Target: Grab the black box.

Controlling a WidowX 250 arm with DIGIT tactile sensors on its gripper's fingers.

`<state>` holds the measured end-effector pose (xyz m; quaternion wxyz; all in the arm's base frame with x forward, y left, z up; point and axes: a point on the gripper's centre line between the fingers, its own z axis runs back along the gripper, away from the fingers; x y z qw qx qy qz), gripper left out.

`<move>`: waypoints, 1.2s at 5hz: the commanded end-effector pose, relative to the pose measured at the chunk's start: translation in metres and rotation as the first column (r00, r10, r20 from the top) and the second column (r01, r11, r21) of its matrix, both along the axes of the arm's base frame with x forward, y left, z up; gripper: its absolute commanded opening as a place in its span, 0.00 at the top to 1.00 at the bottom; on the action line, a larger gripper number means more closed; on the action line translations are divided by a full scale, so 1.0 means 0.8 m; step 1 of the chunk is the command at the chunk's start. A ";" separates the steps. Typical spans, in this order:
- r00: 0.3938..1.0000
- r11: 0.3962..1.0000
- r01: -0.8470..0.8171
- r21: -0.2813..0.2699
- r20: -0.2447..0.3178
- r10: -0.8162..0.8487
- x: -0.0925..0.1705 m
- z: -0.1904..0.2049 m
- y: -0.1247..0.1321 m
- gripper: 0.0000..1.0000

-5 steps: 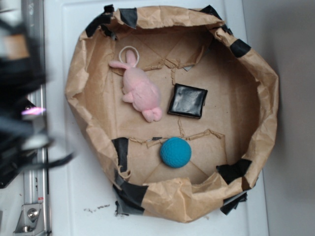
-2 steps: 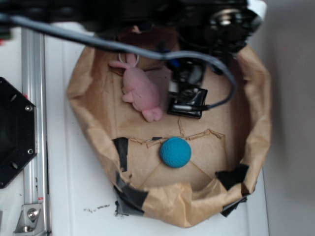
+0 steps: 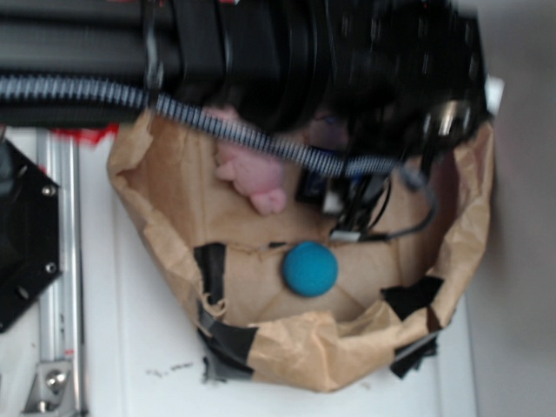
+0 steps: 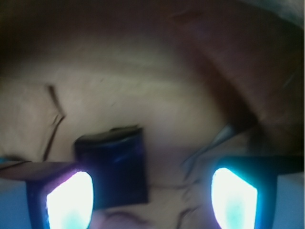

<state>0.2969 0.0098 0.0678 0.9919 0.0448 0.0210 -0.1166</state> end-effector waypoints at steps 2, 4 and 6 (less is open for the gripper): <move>0.995 0.997 -0.070 -0.015 0.071 0.071 0.001 0.012 -0.001 0.00; 0.999 0.997 0.027 -0.067 -0.015 -0.029 0.012 -0.069 -0.003 0.00; 0.999 0.996 0.021 -0.084 -0.038 -0.024 0.013 -0.085 -0.017 1.00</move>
